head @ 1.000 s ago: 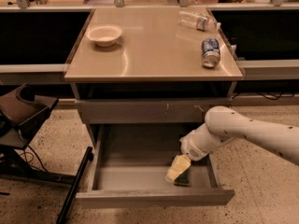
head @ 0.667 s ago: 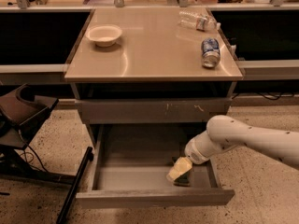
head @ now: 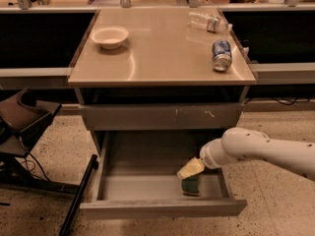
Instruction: Pick sponge from middle drawer and place on counter
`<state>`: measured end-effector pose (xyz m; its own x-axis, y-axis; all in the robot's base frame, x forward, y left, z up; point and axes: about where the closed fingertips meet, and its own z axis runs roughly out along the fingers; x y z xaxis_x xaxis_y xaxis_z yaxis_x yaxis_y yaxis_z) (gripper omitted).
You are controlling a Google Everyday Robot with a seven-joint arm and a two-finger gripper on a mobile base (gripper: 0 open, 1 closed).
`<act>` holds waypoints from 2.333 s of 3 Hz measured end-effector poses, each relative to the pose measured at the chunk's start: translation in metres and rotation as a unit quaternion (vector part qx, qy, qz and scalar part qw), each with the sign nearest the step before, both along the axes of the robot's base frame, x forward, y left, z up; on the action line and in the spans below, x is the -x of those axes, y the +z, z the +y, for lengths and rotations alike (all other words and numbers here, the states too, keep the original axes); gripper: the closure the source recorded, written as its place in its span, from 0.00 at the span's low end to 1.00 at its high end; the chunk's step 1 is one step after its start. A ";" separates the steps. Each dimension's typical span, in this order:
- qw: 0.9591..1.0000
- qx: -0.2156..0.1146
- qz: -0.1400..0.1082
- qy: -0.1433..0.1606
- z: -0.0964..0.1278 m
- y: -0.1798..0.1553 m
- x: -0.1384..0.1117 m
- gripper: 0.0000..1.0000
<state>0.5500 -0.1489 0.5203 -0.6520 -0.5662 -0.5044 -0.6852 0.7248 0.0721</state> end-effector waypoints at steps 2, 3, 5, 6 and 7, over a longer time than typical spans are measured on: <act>1.000 -0.011 -0.004 0.017 0.029 -0.050 -0.018 0.00; 0.999 -0.022 0.007 0.026 0.046 -0.091 -0.028 0.00; 0.999 -0.024 0.020 0.024 0.050 -0.107 -0.023 0.00; 0.998 -0.025 0.056 -0.029 0.027 -0.148 -0.017 0.00; 0.993 -0.023 0.070 -0.088 -0.003 -0.175 -0.009 0.00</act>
Offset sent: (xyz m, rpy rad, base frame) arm 0.0404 0.0479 -0.0870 0.0626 -0.0127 0.0571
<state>0.5588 -0.1521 0.3456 -0.8046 -0.4154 -0.4243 -0.5289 0.8261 0.1942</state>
